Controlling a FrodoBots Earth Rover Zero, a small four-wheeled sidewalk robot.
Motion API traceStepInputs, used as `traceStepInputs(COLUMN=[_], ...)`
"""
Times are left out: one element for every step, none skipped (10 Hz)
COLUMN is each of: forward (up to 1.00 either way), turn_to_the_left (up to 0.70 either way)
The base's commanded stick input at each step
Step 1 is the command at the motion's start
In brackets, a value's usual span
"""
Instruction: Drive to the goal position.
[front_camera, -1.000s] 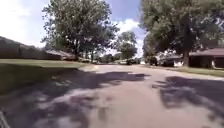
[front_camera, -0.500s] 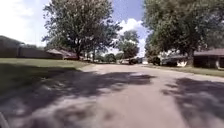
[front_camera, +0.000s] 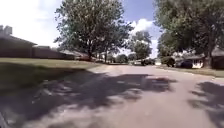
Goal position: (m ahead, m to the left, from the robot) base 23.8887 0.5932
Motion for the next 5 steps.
traceStepInputs(forward=[1.00,1.00,1.00,1.00,1.00], turn_to_the_left=[0.03,0.03,0.03,0.03,0.03])
